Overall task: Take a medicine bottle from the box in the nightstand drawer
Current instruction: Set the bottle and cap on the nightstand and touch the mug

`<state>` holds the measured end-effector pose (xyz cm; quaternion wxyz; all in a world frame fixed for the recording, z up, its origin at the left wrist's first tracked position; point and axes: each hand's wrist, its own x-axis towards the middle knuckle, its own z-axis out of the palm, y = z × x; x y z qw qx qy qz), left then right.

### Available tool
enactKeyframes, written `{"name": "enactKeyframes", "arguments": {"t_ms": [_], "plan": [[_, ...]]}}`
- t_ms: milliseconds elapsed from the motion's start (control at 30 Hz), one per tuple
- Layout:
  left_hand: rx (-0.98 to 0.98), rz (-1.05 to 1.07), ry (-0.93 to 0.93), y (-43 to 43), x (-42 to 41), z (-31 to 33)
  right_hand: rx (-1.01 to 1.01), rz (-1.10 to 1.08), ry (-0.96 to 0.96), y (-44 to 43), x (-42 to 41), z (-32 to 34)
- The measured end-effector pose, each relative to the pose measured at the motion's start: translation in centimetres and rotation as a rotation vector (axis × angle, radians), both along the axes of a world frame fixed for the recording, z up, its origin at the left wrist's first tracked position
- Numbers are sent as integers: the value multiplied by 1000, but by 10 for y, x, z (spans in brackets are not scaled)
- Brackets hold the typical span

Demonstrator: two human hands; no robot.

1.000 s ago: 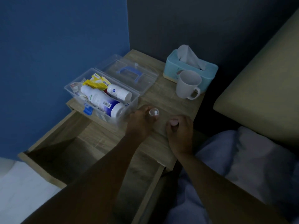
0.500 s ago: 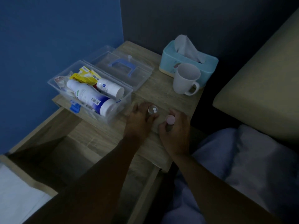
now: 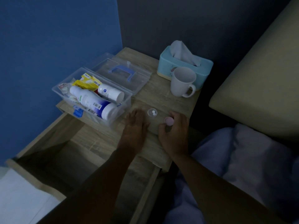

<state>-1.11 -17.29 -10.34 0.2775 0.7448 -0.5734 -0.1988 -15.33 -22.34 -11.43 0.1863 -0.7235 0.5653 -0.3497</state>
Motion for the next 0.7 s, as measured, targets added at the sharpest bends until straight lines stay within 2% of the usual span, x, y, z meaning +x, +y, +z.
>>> {"name": "enactKeyframes", "arguments": {"t_ms": [167,400,567,700], "plan": [[144,-94,-281,24,0,-7,-15,-68,-83,3,1,1],[153,-51,-326,62,-7,0,22,-31,-183,-4,-12,20],[157,-66,-348,63,-7,1,-184,130,-24,-43,-13,64],[135,-75,-360,65,-6,3,-146,84,139,-92,-6,91]]}}
